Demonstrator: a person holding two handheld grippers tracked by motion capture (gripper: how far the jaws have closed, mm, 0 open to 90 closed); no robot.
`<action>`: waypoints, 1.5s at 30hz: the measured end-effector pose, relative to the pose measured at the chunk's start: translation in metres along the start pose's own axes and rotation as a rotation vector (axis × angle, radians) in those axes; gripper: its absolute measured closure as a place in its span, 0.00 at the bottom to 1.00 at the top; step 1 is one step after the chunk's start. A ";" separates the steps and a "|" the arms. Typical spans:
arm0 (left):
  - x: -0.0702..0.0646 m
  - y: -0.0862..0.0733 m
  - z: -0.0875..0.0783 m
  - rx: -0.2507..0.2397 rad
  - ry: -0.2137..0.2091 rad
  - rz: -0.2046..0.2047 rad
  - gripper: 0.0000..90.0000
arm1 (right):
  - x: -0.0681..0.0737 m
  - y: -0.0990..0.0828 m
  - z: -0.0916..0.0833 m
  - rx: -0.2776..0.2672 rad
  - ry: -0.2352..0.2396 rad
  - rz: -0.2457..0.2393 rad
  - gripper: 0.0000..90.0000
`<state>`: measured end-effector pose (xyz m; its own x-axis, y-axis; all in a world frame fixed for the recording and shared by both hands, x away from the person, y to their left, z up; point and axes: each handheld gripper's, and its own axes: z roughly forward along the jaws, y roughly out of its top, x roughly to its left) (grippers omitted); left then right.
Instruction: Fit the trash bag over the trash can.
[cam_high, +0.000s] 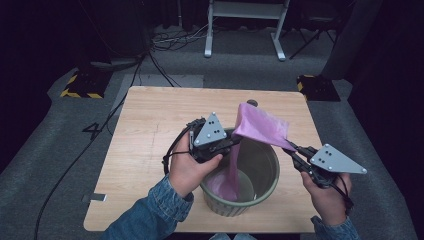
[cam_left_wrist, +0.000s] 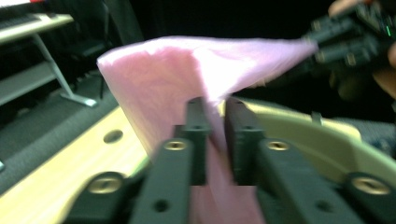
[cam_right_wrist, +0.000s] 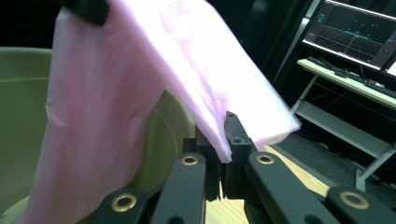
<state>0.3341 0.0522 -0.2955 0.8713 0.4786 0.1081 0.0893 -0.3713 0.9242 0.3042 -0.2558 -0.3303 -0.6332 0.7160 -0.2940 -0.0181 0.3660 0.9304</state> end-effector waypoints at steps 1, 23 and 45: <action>-0.003 -0.004 0.000 0.047 -0.006 0.027 1.00 | -0.004 -0.001 -0.002 -0.008 -0.004 0.021 0.99; -0.002 -0.003 -0.021 -0.075 -0.116 0.057 0.31 | 0.002 0.038 -0.004 -0.127 0.008 -0.026 1.00; 0.000 0.004 -0.005 -0.076 -0.087 0.054 0.50 | 0.017 0.039 0.000 -0.136 0.086 -0.053 0.98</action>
<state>0.3319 0.0550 -0.2899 0.9129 0.3870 0.1295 0.0071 -0.3322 0.9432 0.2926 -0.2295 -0.2984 -0.6925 0.6418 -0.3293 -0.1544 0.3141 0.9368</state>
